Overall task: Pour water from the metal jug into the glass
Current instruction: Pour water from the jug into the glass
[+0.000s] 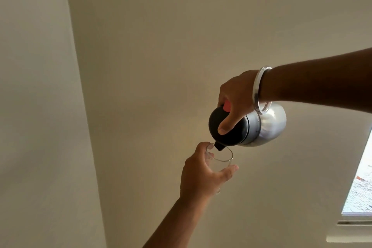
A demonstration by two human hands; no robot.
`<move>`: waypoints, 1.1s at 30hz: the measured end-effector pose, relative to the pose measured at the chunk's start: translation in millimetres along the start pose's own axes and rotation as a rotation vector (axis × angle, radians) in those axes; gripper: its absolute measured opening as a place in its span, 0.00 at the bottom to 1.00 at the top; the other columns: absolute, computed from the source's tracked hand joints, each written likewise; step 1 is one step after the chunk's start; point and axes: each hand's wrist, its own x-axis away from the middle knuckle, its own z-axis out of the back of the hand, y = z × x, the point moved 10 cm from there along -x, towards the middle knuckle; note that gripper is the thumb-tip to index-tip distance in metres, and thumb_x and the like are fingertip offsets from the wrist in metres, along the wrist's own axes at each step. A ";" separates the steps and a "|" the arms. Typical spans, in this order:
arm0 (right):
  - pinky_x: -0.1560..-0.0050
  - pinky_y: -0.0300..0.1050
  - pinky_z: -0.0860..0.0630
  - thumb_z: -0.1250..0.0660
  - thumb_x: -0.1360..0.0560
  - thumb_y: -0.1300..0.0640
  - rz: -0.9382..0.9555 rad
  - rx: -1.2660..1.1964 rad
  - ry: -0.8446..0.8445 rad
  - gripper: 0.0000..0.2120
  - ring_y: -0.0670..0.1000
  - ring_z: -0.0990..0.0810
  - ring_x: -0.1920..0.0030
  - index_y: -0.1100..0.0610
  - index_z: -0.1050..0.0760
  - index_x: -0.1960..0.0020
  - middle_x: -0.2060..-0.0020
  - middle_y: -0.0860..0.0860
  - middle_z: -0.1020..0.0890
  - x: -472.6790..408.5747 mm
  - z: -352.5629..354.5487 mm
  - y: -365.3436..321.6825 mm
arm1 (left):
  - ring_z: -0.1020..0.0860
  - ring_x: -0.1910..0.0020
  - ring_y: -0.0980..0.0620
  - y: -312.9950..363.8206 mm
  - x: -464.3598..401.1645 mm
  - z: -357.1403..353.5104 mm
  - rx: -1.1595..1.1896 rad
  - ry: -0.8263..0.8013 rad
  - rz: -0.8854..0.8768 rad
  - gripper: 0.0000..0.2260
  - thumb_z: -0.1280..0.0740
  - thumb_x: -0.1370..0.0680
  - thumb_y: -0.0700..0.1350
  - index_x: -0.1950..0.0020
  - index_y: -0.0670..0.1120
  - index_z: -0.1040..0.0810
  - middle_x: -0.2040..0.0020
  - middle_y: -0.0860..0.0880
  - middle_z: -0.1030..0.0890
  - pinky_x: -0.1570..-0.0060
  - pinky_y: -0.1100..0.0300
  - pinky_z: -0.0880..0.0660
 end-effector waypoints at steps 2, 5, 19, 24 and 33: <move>0.72 0.40 0.36 0.37 0.63 0.22 -0.011 0.015 0.036 0.38 0.40 0.28 0.72 0.41 0.19 0.59 0.75 0.37 0.25 -4.6 0.4 4.2 | 0.21 0.47 0.56 4.2 -1.5 0.2 0.003 0.018 -0.009 0.34 0.24 0.41 0.67 0.40 0.57 0.27 0.48 0.52 0.18 0.51 0.58 0.21; 0.72 0.41 0.35 0.36 0.63 0.20 -0.013 0.032 0.067 0.43 0.41 0.27 0.72 0.41 0.17 0.55 0.73 0.37 0.24 -9.5 1.0 8.2 | 0.21 0.47 0.56 12.8 -5.5 3.3 -0.010 0.055 -0.024 0.33 0.23 0.40 0.67 0.39 0.57 0.26 0.48 0.53 0.18 0.51 0.55 0.21; 0.65 0.45 0.27 0.39 0.65 0.22 -0.059 0.113 0.121 0.44 0.44 0.24 0.70 0.42 0.16 0.55 0.70 0.40 0.22 -0.1 25.0 7.4 | 0.21 0.50 0.56 23.9 -16.8 7.5 -0.005 0.113 0.009 0.34 0.24 0.40 0.68 0.40 0.56 0.27 0.48 0.54 0.18 0.51 0.54 0.21; 0.66 0.44 0.28 0.39 0.63 0.22 -0.035 0.154 0.107 0.44 0.44 0.24 0.69 0.41 0.16 0.53 0.68 0.40 0.20 7.7 33.4 1.2 | 0.21 0.50 0.56 26.7 -16.0 6.7 0.003 0.116 0.013 0.34 0.24 0.41 0.68 0.40 0.55 0.27 0.48 0.53 0.18 0.51 0.54 0.21; 0.57 0.45 0.22 0.34 0.43 0.22 0.075 0.287 0.069 0.36 0.47 0.19 0.60 0.45 0.18 0.46 0.62 0.41 0.17 23.6 43.4 -18.3 | 0.21 0.47 0.57 29.7 -13.1 6.6 0.012 0.114 0.017 0.34 0.24 0.41 0.67 0.40 0.54 0.26 0.45 0.52 0.18 0.50 0.56 0.21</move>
